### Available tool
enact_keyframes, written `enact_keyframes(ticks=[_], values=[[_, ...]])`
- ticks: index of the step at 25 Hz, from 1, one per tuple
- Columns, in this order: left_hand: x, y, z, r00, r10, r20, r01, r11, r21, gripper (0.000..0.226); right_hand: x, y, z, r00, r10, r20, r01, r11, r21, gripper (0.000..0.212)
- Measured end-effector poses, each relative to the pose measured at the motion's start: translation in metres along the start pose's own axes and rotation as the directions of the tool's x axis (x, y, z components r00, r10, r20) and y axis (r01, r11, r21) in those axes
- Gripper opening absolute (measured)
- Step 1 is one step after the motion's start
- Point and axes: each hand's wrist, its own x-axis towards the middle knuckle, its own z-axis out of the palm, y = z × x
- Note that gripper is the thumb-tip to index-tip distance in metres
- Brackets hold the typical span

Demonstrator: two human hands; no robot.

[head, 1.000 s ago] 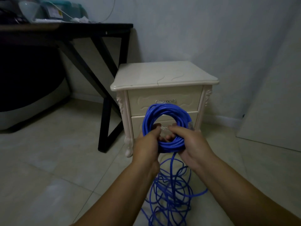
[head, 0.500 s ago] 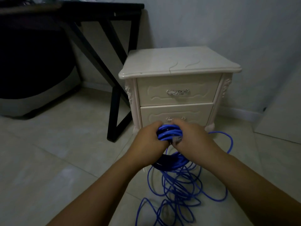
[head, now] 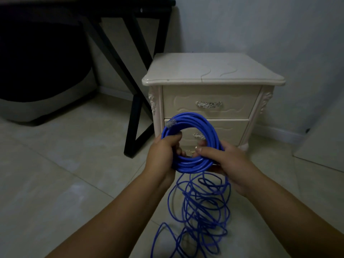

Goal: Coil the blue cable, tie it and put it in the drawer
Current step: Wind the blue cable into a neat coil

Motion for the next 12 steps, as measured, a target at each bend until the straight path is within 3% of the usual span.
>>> enact_keyframes(ticks=[2,4,6,8,11,12], values=[[-0.003,-0.003,0.004,0.995,-0.101,0.009,0.101,0.974,-0.204,0.004,-0.001,0.005,0.014,0.997,0.002,-0.082,0.012,0.985,0.169,0.018],[-0.006,-0.007,0.005,0.985,-0.160,0.056,0.169,0.961,-0.219,0.013,0.001,0.009,0.024,0.986,0.015,-0.165,0.034,0.956,0.293,0.015],[-0.009,-0.009,0.002,0.980,-0.156,0.123,0.151,0.987,0.050,0.011,0.003,0.006,0.021,0.971,0.028,-0.236,0.055,0.941,0.335,0.015],[-0.012,-0.006,-0.002,0.962,-0.133,0.240,0.047,0.941,0.334,0.013,0.006,-0.001,0.012,0.962,-0.008,-0.274,0.075,0.970,0.232,0.017],[-0.008,0.010,-0.014,0.937,-0.104,0.335,-0.069,0.882,0.466,0.094,0.011,-0.010,-0.006,0.956,-0.127,-0.263,0.109,0.991,-0.084,0.019],[-0.008,0.016,-0.016,0.921,-0.088,0.379,-0.120,0.862,0.493,0.110,0.011,-0.012,-0.010,0.960,-0.151,-0.237,0.110,0.978,-0.178,0.020]])
